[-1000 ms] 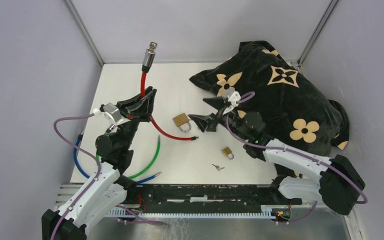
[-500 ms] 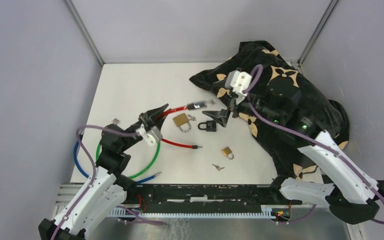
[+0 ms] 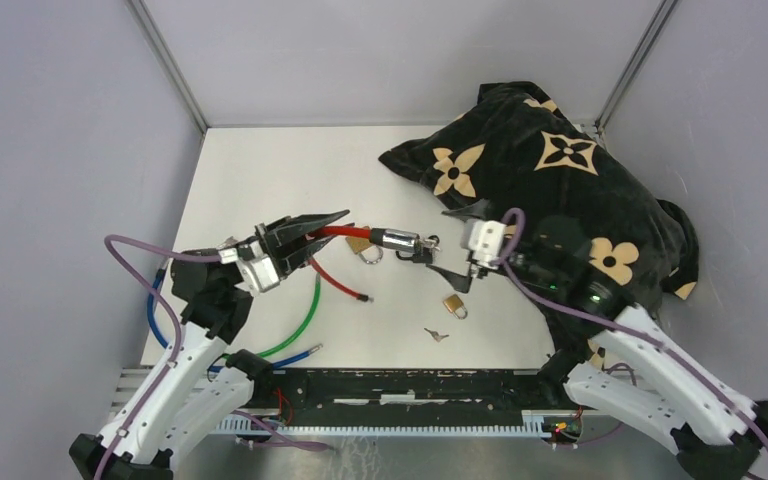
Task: Lock with the key
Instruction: Adjust the lock.
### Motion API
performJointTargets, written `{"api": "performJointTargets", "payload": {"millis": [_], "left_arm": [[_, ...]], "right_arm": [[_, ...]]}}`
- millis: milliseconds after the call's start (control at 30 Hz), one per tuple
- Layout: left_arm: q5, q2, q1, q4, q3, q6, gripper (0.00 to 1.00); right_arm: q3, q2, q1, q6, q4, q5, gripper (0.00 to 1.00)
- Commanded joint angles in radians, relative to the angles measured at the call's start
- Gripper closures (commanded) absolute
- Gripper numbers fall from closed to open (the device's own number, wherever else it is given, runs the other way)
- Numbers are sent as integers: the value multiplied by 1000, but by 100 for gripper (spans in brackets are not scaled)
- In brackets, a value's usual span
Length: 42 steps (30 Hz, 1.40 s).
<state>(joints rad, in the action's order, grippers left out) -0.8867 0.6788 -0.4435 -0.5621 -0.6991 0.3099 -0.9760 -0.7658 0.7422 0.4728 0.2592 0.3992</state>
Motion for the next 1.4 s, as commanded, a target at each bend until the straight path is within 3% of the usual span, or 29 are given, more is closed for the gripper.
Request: {"api": "performJointTargets", "payload": {"millis": [0, 67, 200, 367, 533, 633, 733, 867, 933, 1000, 1033, 1133, 1167, 1233, 1300, 1367], "left_arm": [[66, 25, 0, -442, -64, -452, 98], [66, 46, -23, -552, -60, -525, 98], [89, 72, -90, -590, -67, -503, 98], [65, 81, -131, -599, -46, -415, 98], [48, 78, -151, -620, -28, -376, 98], [48, 80, -168, -645, -19, -372, 98], [67, 74, -172, -621, -24, -374, 98], [85, 63, -174, -598, -27, -390, 98], [89, 57, -174, -579, -27, -412, 98], [90, 37, -173, -479, -27, -372, 98], [89, 18, -174, -395, -27, -328, 94], [48, -50, -173, -98, -7, -58, 44], [32, -69, -174, -13, 11, 32, 34], [20, -100, -173, 108, 44, 192, 21], [20, -127, -173, 246, 58, 367, 2], [52, -151, -174, 435, 64, 564, 0]], "right_arm": [[181, -135, -25, -176, -521, 256, 2], [190, -253, -7, -341, -705, 353, 2], [188, -436, 121, -409, -907, 321, 2], [115, -602, 208, -516, -998, 316, 2], [74, -683, 245, -529, -942, 234, 5], [52, -754, 251, -564, -961, 184, 22], [40, -785, 252, -584, -1001, 154, 49], [-15, -809, 251, -584, -999, 174, 70], [-19, -785, 237, -574, -973, 143, 97], [11, -715, 198, -562, -943, 70, 100], [31, -664, 177, -539, -920, 24, 100], [7, -547, 151, -329, -717, -185, 100], [-35, -522, 151, -259, -638, -245, 100], [-112, -491, 150, -144, -519, -348, 100], [-161, -459, 151, -41, -449, -468, 100], [-179, -425, 149, 50, -428, -555, 100]]}}
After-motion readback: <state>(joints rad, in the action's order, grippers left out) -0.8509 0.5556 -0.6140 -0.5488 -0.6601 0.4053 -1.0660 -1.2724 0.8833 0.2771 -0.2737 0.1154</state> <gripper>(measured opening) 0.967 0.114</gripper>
